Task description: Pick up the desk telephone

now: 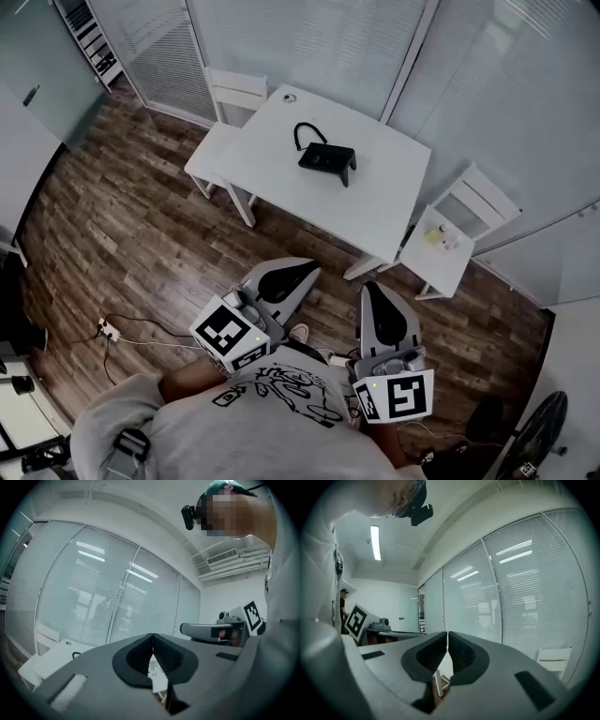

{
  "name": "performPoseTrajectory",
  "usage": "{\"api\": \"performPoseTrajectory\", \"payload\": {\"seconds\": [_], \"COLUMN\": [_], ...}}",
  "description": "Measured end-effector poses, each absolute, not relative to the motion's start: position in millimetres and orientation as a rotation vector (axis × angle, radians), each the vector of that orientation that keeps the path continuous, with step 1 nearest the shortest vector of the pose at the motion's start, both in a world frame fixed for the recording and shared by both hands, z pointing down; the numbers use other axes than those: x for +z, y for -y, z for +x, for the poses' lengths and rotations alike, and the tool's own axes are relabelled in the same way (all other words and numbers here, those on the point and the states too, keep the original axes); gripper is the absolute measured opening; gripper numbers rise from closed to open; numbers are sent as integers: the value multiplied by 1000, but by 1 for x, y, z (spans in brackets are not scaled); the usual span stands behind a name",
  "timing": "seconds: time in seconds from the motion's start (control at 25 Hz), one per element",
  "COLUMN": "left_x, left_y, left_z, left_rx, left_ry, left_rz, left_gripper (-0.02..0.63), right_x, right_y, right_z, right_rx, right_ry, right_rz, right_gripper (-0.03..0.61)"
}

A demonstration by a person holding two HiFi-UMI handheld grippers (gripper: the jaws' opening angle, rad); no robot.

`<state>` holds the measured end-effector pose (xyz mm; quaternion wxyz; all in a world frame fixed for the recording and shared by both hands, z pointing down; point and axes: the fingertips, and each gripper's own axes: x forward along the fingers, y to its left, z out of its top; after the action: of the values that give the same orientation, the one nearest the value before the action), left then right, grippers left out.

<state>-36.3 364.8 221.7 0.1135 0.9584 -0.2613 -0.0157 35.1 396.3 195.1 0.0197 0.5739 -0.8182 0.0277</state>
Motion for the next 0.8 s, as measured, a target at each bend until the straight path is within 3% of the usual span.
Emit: {"api": "performPoseTrajectory", "payload": {"seconds": [0.8], "left_x": [232], "left_y": [-280], "left_z": [-43], "left_rx": [-57], "left_ry": [796], "left_rz": [2767], "left_gripper": [5], "right_x": [209], "right_y": [-310], "right_z": [25], "right_rx": [180], "right_ry": [2585], "right_rz": [1723], "right_gripper": [9]}}
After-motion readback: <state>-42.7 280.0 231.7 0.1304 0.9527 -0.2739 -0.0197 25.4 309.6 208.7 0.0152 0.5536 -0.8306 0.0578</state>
